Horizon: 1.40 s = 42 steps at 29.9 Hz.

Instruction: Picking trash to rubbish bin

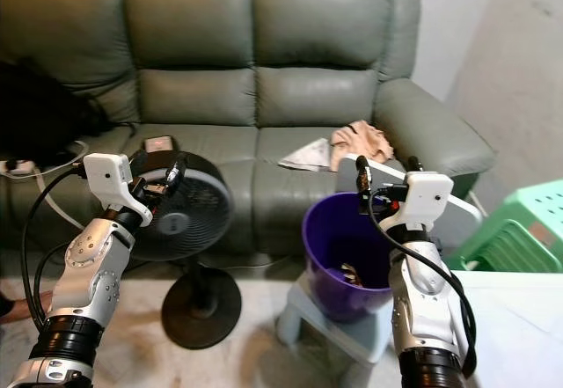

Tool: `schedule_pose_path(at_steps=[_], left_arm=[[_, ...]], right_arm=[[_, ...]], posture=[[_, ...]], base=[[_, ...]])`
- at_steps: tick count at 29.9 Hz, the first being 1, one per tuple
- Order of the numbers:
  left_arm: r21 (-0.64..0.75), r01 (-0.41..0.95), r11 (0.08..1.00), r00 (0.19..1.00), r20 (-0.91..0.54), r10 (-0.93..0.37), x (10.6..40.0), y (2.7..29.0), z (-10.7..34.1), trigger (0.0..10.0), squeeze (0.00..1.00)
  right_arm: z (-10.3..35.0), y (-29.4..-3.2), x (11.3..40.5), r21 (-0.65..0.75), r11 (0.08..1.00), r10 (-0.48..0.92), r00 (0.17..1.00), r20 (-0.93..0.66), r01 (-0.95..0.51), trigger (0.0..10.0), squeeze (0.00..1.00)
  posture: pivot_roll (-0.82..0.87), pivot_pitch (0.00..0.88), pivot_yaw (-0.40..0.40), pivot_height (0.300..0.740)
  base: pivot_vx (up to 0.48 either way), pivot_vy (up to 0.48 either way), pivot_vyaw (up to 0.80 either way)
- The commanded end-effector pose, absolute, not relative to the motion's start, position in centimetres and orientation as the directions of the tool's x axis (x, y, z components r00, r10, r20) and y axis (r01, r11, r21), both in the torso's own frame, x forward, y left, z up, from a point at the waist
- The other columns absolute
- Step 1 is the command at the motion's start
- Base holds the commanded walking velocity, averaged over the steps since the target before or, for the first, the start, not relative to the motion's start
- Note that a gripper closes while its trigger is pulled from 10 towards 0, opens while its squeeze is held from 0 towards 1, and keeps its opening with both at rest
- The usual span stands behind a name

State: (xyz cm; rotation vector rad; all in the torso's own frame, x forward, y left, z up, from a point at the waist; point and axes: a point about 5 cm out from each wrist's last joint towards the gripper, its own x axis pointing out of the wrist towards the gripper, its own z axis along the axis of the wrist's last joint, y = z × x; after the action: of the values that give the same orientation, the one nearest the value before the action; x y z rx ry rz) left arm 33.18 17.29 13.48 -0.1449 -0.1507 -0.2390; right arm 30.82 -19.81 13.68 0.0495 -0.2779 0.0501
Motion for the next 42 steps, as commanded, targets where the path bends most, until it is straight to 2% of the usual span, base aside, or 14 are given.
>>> schedule_pose_path(at_steps=[1, 12, 30, 35, 42], left_arm=[[-0.12, 0.241, 0.963, 0.961, 0.166, -0.22, 33.4, 17.5, 13.6, 10.0, 0.0], [-0.111, 0.239, 0.965, 0.959, 0.181, -0.217, 33.3, 17.3, 13.7, 10.0, 0.0], [-0.114, 0.257, 0.96, 0.956, 0.177, -0.234, 33.5, 16.7, 13.5, 10.0, 0.0], [-0.109, 0.259, 0.96, 0.956, 0.171, -0.239, 33.6, 16.5, 13.4, 10.0, 0.0], [-0.107, 0.263, 0.959, 0.955, 0.169, -0.244, 33.6, 16.3, 13.4, 10.0, 0.0]], right_arm=[[14.3, -19.8, 30.7, 0.038, 0.997, 0.046, 0.955, 0.293, -0.06, 10.0, 0.0], [14.2, -19.9, 30.9, 0.025, 0.998, 0.051, 0.967, 0.251, -0.059, 10.0, 0.0], [14.0, -20.0, 31.2, -0.011, 0.999, 0.052, 0.975, 0.215, -0.051, 10.0, 0.0], [13.9, -20.0, 31.1, -0.017, 0.999, 0.052, 0.976, 0.211, -0.05, 10.0, 0.0], [13.8, -20.1, 30.9, -0.025, 0.999, 0.051, 0.978, 0.201, -0.047, 10.0, 0.0]], posture=[[0.03, 0.007, 0.006, 0.715], [0.03, 0.001, -0.007, 0.715], [0.02, 0.0, -0.014, 0.715], [0.01, 0.0, -0.011, 0.715], [0.01, 0.0, -0.011, 0.715]], base=[[0.0, 0.405, 0.0], [0.0, 0.06, -0.1], [0.0, 0.0, -0.75], [0.0, 0.416, -0.74], [0.0, 0.0, -0.74]])
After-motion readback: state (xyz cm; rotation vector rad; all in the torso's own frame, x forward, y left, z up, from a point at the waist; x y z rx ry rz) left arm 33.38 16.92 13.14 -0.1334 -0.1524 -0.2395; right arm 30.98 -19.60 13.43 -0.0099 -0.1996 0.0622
